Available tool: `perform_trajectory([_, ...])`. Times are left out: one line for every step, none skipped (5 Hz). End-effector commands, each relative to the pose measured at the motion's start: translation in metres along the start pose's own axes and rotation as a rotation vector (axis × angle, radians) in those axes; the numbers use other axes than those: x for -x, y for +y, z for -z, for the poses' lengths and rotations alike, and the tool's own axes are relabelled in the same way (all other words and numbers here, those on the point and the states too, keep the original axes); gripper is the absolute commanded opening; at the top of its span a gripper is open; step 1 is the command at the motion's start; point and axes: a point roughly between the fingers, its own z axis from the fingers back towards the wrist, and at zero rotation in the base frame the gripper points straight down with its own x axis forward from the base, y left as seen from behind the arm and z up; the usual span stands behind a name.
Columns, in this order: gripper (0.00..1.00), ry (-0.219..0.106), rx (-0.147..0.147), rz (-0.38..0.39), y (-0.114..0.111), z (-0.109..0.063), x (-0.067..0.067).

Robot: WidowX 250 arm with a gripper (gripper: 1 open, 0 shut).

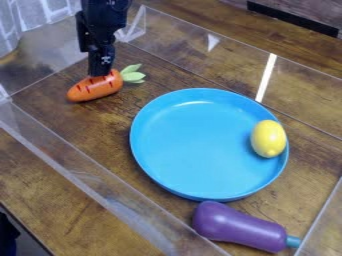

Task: Remove the carrot from the blue tray and put it on the table

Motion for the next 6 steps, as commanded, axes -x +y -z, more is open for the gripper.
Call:
perform_trajectory([1.00, -0.064, -0.053, -0.028, 0.016, -0.017, -0.005])
perform_trajectory([1.00, -0.076, -0.045, -0.031, 0.017, -0.011, -0.009])
perform_trajectory([1.00, -0.086, -0.040, -0.036, 0.018, -0.007, -0.011])
perform_trajectory([1.00, -0.094, -0.037, -0.047, 0.019, -0.005, -0.013])
perform_trajectory([1.00, -0.107, -0.032, -0.056, 0.019, -0.008, -0.013])
perform_trajectory([1.00, -0.151, -0.021, -0.090, 0.023, -0.023, -0.014])
